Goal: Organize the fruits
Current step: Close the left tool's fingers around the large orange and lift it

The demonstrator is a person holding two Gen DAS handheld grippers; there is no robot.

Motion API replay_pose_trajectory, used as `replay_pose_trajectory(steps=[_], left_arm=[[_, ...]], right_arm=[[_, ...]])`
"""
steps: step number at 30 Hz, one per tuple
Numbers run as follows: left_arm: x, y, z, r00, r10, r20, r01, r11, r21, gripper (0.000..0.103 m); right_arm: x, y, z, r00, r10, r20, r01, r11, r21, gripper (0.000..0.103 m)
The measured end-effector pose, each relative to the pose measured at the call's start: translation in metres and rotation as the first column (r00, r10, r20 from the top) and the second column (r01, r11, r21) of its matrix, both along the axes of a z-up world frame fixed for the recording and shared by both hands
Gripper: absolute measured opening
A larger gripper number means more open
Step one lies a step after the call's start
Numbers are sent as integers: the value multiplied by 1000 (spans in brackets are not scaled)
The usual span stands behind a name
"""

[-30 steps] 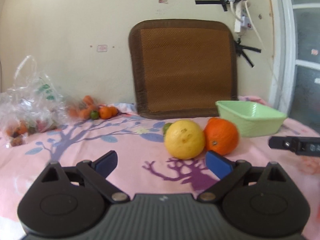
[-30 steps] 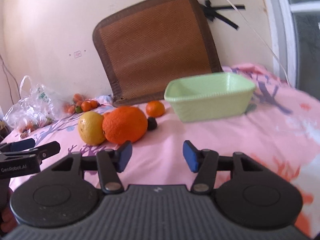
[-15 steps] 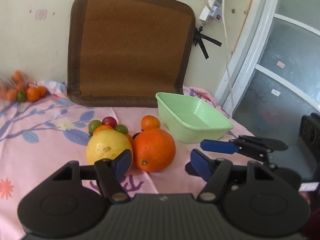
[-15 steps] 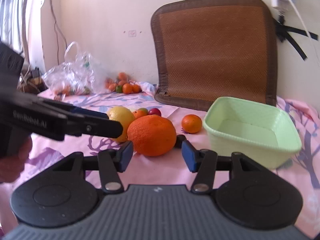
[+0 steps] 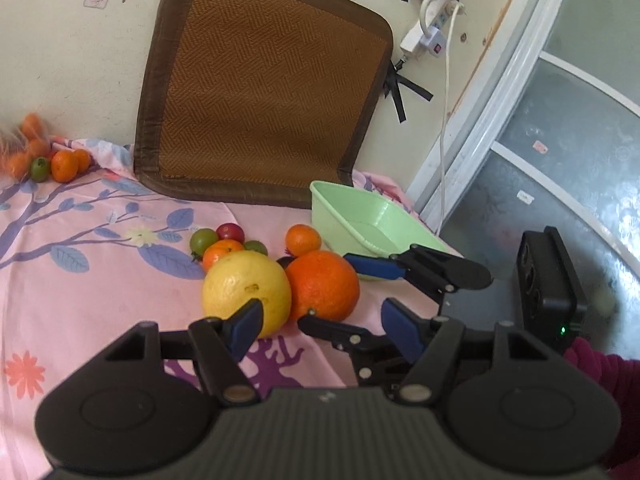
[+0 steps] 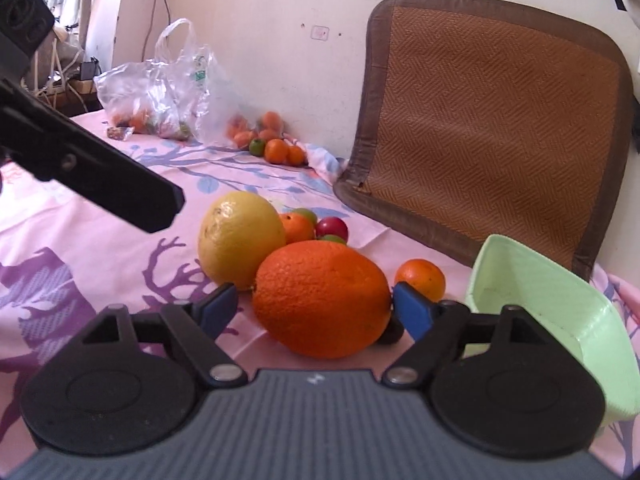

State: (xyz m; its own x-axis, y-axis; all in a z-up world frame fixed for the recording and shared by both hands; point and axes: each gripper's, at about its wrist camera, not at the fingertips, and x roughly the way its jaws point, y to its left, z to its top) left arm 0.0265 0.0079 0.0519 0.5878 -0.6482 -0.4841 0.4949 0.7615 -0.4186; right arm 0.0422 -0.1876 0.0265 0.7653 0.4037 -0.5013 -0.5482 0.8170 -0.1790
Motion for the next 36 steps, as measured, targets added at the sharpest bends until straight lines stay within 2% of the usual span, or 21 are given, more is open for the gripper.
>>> replay_pose_trajectory(steps=[6, 12, 16, 18, 20, 24, 27, 31, 34, 36], left_arm=[[-14, -17, 3, 1000, 3, 13, -3, 1000, 15, 67], [-14, -63, -7, 997, -64, -48, 67, 997, 44, 74], [-6, -94, -15, 991, -103, -86, 110, 991, 75, 74], [-4, -105, -20, 989, -111, -94, 120, 988, 98, 66], [-4, -112, -23, 992, -92, -83, 102, 986, 134, 65], [1, -115, -19, 993, -64, -94, 76, 989, 128, 64], [10, -127, 4, 996, -85, -37, 89, 988, 128, 64], [35, -159, 32, 992, -110, 56, 101, 985, 138, 64], [64, -184, 37, 992, -113, 53, 106, 986, 133, 64], [78, -196, 35, 993, -110, 38, 106, 988, 112, 64]], right_arm=[[-16, -11, 2, 998, -58, -10, 58, 997, 48, 77], [-55, -35, 1, 995, -103, -8, 103, 992, 75, 76], [-77, -45, -2, 991, -132, 7, 131, 988, 83, 77], [-85, -47, -5, 991, -134, 21, 132, 988, 78, 77], [-88, -48, -7, 991, -132, 29, 130, 989, 75, 78], [-80, -48, -8, 991, -135, 19, 133, 987, 93, 78], [-79, -54, -3, 985, -161, 55, 154, 981, 121, 77], [-69, -71, 16, 956, -248, 157, 223, 961, 163, 77], [-46, -92, 22, 932, -316, 180, 279, 939, 203, 77], [-30, -104, 23, 919, -359, 164, 321, 921, 220, 77]])
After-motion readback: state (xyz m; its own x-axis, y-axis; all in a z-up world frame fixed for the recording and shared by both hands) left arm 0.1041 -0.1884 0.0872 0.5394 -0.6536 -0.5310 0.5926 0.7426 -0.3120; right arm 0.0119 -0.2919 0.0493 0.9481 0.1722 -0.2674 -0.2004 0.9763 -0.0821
